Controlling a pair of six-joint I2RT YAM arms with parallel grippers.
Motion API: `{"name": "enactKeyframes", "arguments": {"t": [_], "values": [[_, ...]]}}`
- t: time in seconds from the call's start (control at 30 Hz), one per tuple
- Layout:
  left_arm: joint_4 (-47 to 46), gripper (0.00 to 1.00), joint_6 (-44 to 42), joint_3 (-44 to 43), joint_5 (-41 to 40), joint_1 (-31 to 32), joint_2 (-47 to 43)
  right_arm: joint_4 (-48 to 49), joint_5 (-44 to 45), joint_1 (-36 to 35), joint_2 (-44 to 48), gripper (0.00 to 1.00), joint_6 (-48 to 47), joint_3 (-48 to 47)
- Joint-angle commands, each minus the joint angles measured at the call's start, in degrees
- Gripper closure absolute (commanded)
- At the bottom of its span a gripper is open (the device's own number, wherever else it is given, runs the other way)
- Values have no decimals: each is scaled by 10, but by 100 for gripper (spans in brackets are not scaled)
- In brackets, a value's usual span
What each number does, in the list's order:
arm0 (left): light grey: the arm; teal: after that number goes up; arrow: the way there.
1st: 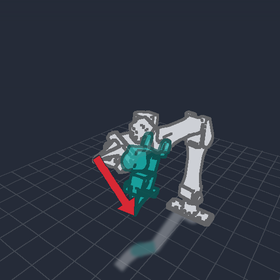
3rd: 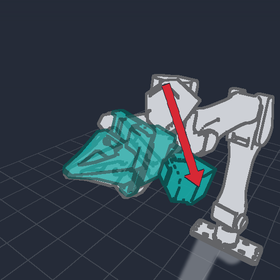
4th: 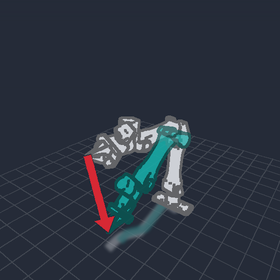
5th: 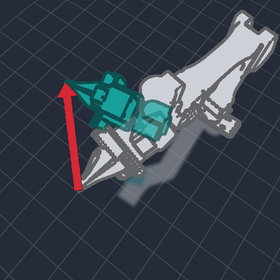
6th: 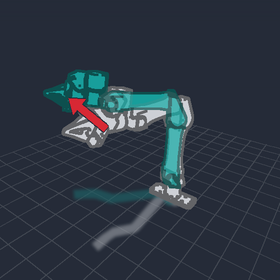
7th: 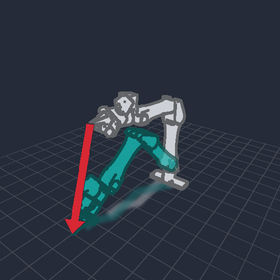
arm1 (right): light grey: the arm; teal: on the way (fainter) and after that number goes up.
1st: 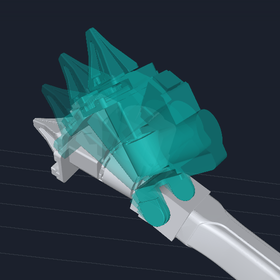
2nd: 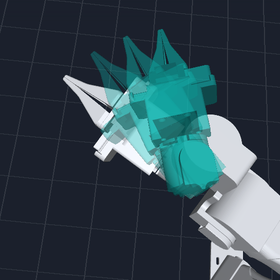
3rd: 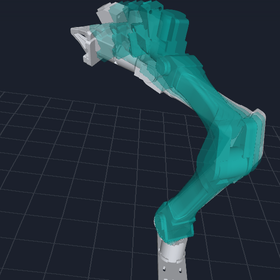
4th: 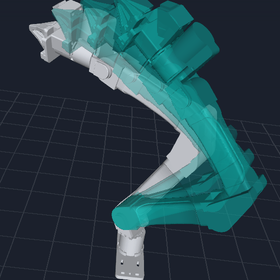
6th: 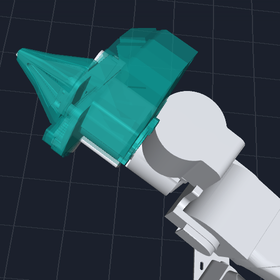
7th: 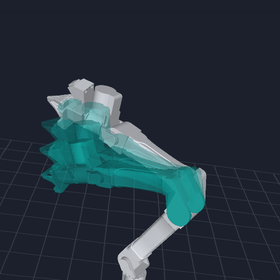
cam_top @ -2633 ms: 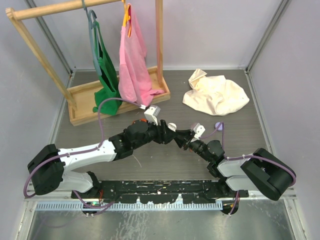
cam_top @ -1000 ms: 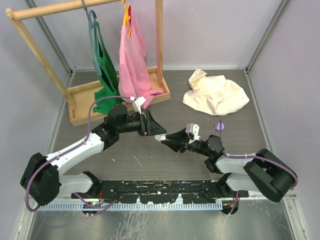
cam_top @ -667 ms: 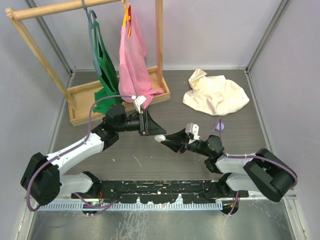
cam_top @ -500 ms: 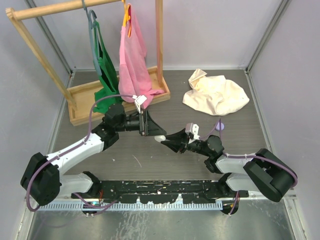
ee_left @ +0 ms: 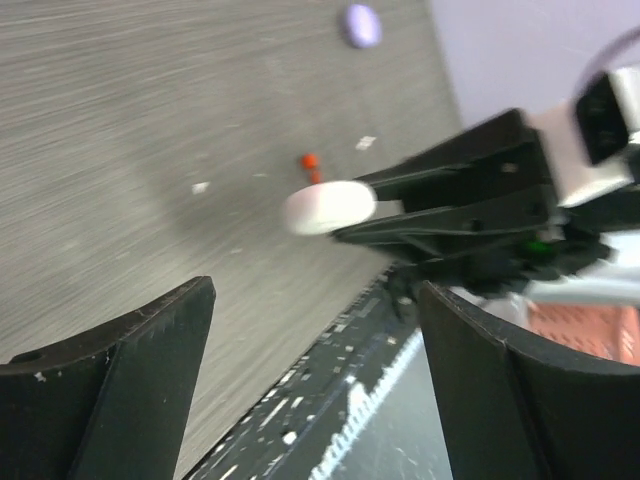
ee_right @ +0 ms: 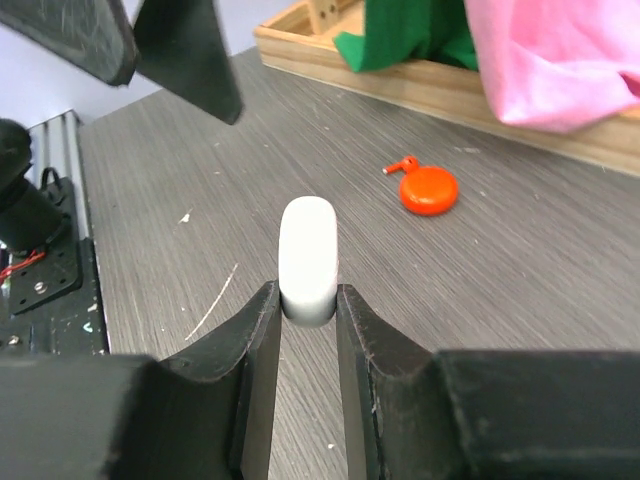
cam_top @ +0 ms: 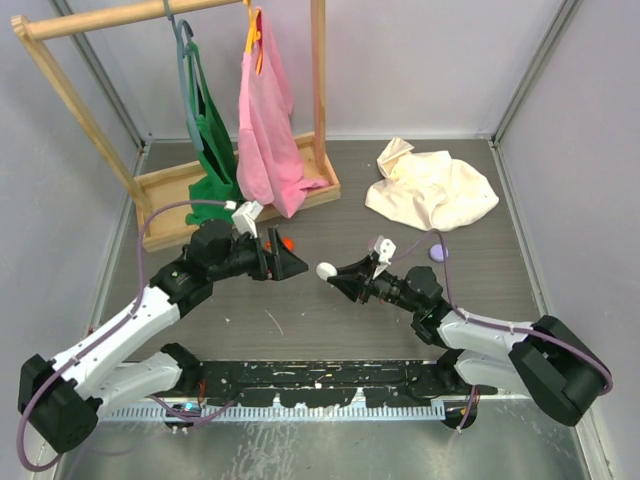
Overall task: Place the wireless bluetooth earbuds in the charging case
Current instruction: Close the charging case, then place the charging case at the center of the board.
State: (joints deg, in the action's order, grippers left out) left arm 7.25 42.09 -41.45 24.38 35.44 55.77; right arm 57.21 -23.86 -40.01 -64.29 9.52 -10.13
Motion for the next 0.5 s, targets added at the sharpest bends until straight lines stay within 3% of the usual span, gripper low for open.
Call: {"name": "enactKeyframes", "arguments": {"t": [0.0, 0.23, 0.37, 0.47], "values": [[171, 14, -61, -24, -192, -4, -46, -130, 81, 4, 44, 95, 39, -33], [323, 1, -65, -45, -346, -4, -96, -264, 132, 36, 79, 95, 100, -47], [436, 2, -92, -90, -381, -3, -114, -316, 161, 66, 85, 94, 136, -44], [470, 2, -119, -113, -400, -4, -130, -358, 173, 105, 90, 94, 169, -43]]}}
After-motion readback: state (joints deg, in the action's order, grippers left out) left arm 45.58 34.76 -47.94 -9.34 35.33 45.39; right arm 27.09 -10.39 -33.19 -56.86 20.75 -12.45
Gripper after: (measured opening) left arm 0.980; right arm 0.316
